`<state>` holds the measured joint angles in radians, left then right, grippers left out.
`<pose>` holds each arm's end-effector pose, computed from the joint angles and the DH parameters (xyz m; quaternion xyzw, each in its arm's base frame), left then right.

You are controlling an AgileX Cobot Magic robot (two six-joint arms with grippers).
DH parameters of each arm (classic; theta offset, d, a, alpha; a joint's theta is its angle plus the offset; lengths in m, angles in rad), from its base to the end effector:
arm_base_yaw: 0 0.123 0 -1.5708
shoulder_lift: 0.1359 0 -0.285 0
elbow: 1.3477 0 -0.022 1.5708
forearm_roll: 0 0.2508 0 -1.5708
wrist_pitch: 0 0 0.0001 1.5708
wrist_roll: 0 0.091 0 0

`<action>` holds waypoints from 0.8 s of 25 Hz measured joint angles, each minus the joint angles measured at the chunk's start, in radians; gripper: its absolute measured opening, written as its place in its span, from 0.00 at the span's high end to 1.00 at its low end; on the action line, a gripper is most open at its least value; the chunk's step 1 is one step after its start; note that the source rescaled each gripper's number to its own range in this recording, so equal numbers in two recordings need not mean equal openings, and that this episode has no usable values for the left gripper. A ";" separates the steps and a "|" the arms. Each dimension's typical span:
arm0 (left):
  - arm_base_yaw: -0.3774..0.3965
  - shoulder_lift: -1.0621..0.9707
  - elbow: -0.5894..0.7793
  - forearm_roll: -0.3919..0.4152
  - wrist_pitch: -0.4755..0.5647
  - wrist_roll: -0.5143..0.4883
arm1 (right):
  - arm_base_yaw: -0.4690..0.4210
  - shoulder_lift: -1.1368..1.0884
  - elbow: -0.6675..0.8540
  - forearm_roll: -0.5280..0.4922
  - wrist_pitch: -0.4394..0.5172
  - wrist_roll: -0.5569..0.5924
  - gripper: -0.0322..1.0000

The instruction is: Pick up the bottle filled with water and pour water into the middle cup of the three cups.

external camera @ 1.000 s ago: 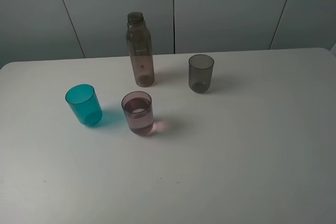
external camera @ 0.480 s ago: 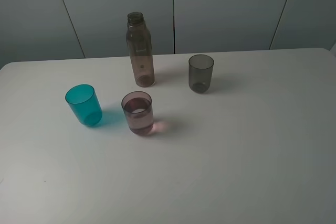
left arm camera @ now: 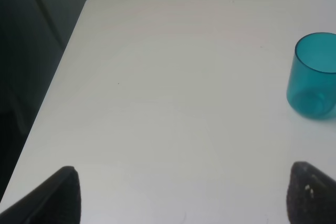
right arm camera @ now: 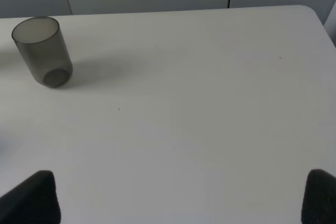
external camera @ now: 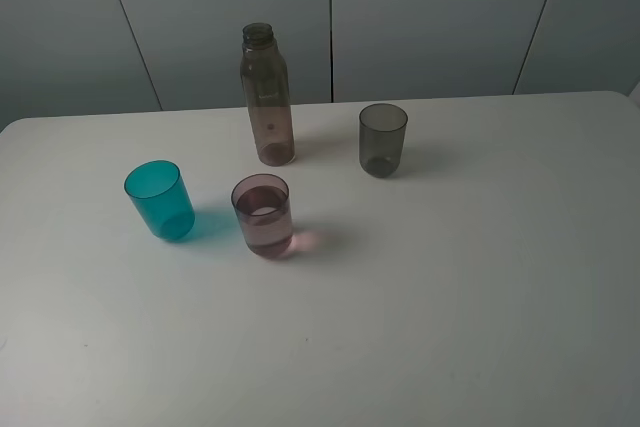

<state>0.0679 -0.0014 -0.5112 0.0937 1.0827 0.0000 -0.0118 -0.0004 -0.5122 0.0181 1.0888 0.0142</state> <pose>-0.0080 0.0070 0.2789 -0.0316 0.8542 0.0643 0.5151 -0.0075 0.0015 0.2784 0.0106 0.8571 0.0096 0.5149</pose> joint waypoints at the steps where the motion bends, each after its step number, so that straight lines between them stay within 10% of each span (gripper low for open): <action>1: 0.000 0.000 0.000 0.000 0.000 0.000 | 0.000 0.000 0.000 0.000 0.000 0.000 0.01; 20: 0.000 0.000 0.000 0.000 0.000 0.000 | 0.000 0.000 0.000 0.000 0.000 0.000 0.01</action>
<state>0.0679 -0.0014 -0.5112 0.0937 1.0827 0.0000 -0.0118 -0.0004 -0.5122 0.0181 1.0888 0.0142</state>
